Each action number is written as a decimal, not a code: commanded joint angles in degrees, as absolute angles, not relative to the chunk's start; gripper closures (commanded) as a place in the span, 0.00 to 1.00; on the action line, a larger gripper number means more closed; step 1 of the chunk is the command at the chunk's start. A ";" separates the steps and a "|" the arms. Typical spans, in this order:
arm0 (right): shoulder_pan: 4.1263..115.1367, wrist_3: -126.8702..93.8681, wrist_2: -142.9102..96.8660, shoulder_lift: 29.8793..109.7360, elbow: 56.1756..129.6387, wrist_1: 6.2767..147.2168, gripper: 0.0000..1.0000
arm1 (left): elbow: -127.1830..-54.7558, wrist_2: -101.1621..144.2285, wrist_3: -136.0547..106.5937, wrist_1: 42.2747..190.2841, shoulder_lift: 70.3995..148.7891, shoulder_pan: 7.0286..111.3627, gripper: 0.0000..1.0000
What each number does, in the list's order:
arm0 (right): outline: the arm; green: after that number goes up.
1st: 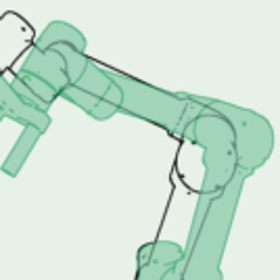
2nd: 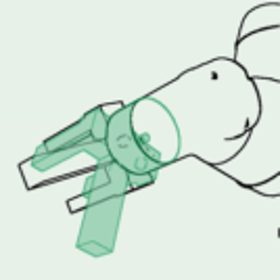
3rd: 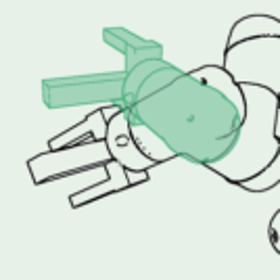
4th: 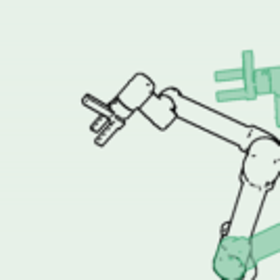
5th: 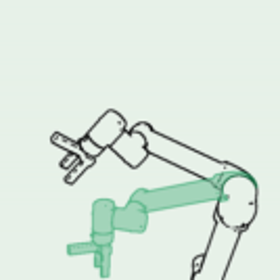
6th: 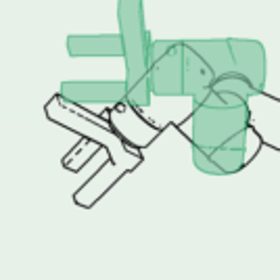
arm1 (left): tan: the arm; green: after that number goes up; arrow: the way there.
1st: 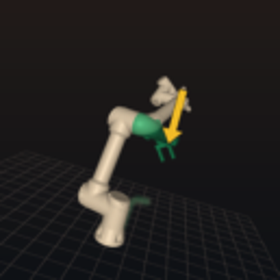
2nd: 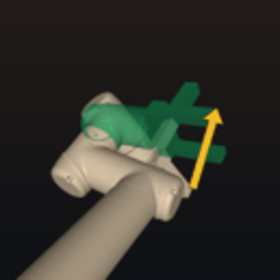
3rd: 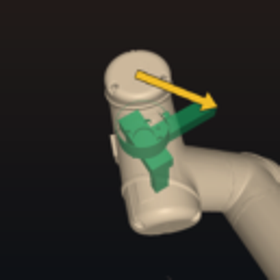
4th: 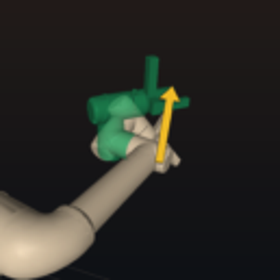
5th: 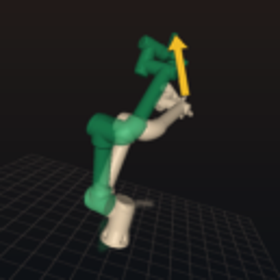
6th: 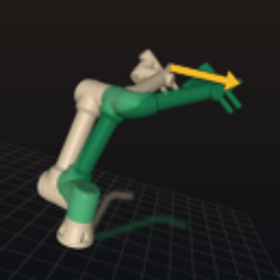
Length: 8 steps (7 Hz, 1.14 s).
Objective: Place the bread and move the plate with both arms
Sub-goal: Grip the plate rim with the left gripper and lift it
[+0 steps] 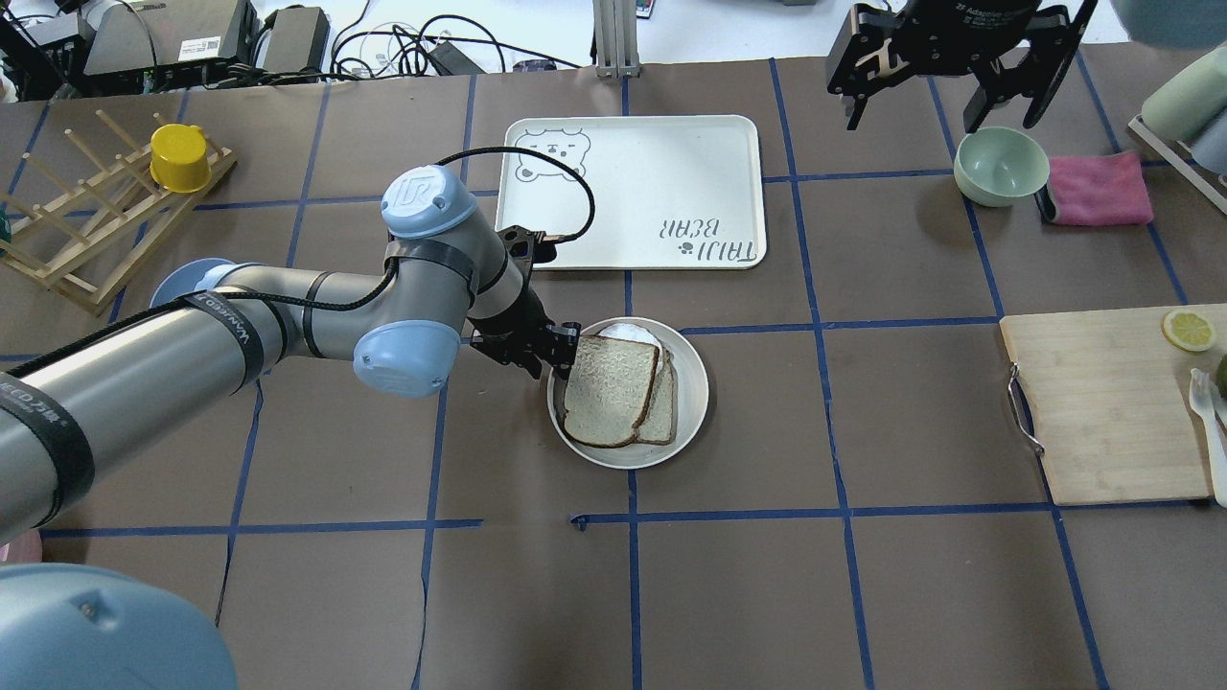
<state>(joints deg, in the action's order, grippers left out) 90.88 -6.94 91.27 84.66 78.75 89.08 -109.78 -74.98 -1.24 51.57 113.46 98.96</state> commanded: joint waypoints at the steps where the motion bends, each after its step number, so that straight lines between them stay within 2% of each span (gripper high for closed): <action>1: 90.88 -6.94 91.32 84.55 78.75 89.21 0.00 | -109.51 -73.47 -5.00 51.42 113.21 98.96 1.00; 3: 90.88 -6.94 91.23 84.64 78.75 89.56 0.00 | -107.16 -70.95 -5.27 53.33 112.24 98.18 1.00; 6: 90.88 -6.77 91.23 84.81 78.75 89.38 0.00 | -99.16 -70.58 -5.80 63.97 110.92 97.91 1.00; 8: 90.88 -6.33 91.23 84.73 78.75 89.47 0.00 | -93.73 -70.31 -2.92 63.98 114.15 93.89 1.00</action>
